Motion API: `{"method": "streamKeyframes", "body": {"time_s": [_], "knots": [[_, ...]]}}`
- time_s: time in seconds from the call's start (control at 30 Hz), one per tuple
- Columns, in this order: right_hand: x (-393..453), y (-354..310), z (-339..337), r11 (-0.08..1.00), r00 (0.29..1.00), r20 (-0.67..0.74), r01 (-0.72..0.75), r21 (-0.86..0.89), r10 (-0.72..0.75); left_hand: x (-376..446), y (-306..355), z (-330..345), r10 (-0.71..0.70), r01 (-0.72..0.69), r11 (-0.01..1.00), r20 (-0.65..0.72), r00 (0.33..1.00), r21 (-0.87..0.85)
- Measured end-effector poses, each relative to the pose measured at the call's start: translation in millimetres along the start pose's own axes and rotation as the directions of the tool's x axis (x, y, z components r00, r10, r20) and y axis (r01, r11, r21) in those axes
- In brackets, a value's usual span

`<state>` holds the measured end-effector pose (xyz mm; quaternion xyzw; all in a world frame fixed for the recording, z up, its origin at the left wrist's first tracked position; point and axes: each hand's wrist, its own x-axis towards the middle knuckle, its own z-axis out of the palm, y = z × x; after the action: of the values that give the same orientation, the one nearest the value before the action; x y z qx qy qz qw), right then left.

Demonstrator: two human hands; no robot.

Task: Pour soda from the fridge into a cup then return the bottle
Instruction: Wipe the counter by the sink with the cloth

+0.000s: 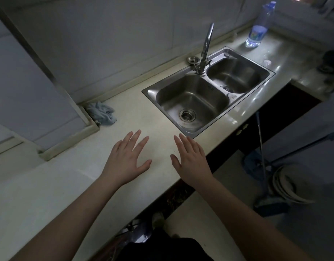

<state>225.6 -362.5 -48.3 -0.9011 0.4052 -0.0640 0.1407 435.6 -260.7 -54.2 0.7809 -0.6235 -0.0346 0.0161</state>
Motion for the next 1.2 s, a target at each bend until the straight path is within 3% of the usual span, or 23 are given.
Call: {"method": "streamKeyframes", "body": {"time_s": [0.17, 0.5, 0.77, 0.97, 1.2], "knots": [[38, -4, -9, 0.998, 0.999, 0.037, 0.021, -0.061, -0.018, 28, -17, -3, -0.02, 0.02, 1.0, 0.011, 1.0, -0.017], [110, -26, -5, 0.974, 0.975, 0.13, 0.197, -0.11, -0.183, 60, -43, -12, -0.202, 0.204, 0.977, 0.023, 0.979, -0.062], [170, -10, -1, 0.914, 0.903, 0.197, 0.401, -0.071, -0.381, 59, -55, -3, -0.457, 0.46, 0.882, 0.049, 0.888, -0.101], [213, 8, 3, 0.842, 0.825, 0.203, 0.54, -0.004, -0.528, 77, -31, 2, -0.54, 0.542, 0.839, 0.046, 0.84, -0.049], [240, -16, 15, 0.799, 0.768, 0.22, 0.578, 0.166, -0.601, 79, -24, -12, -0.633, 0.634, 0.773, 0.044, 0.773, -0.016]]}}
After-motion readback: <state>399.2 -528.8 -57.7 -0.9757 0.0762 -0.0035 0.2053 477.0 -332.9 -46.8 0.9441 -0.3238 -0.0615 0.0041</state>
